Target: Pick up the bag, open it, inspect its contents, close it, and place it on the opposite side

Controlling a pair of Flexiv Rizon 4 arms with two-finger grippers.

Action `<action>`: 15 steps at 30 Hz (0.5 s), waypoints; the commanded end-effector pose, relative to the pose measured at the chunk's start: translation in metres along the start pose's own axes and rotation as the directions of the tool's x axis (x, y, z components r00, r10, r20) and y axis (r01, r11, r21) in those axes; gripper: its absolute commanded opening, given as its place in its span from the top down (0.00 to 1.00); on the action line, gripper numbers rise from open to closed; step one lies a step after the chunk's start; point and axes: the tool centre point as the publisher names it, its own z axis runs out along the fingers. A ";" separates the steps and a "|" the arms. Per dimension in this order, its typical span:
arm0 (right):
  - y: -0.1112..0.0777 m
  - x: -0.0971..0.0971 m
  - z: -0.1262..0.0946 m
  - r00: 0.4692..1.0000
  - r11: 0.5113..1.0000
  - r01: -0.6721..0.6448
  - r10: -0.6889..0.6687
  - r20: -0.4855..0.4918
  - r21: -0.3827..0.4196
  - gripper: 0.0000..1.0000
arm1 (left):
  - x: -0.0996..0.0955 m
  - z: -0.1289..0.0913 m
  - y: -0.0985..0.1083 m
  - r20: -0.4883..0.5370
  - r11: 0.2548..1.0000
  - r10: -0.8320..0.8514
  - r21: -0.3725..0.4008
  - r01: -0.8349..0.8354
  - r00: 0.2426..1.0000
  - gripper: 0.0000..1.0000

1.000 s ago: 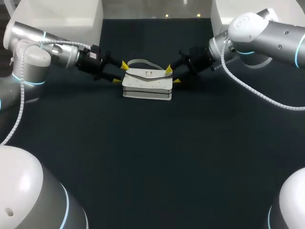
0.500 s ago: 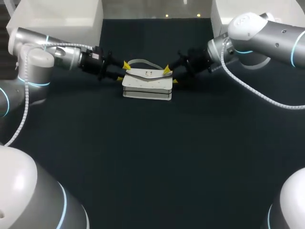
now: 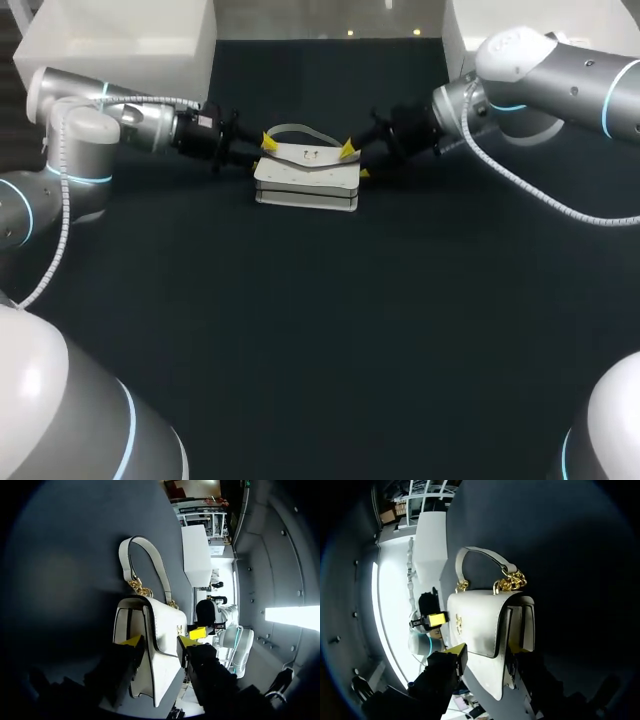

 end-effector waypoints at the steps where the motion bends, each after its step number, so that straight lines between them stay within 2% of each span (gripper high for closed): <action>1: 0.007 -0.006 0.005 1.000 0.999 -0.007 0.007 -0.008 0.037 0.52 | -0.007 0.005 -0.007 -0.007 1.000 -0.007 -0.011 0.007 1.000 0.52; 8: 0.005 -0.004 0.004 1.000 0.999 -0.007 0.008 -0.016 0.034 0.54 | -0.006 0.003 -0.006 -0.008 1.000 -0.007 -0.006 0.007 1.000 0.60; 10: 0.005 -0.003 0.004 1.000 0.999 -0.005 0.006 -0.017 0.033 0.58 | -0.005 0.002 -0.006 -0.009 1.000 -0.005 -0.005 0.005 1.000 0.72; 12: 0.005 -0.003 0.004 1.000 0.999 -0.002 0.003 -0.017 0.032 0.74 | -0.005 0.002 -0.006 -0.009 1.000 -0.004 -0.005 0.004 1.000 0.87; 13: 0.005 -0.002 0.004 1.000 1.000 -0.001 0.001 -0.016 0.030 0.91 | -0.005 0.002 -0.006 -0.009 1.000 -0.004 -0.005 0.004 1.000 0.90; 14: 0.005 -0.002 0.004 1.000 1.000 -0.001 0.001 -0.016 0.028 1.00 | -0.005 0.002 -0.006 -0.008 1.000 -0.004 -0.005 0.004 1.000 1.00; 15: 0.005 -0.002 0.004 1.000 1.000 -0.001 0.001 -0.017 0.027 1.00 | -0.005 0.002 -0.006 -0.008 1.000 -0.004 -0.004 0.004 1.000 1.00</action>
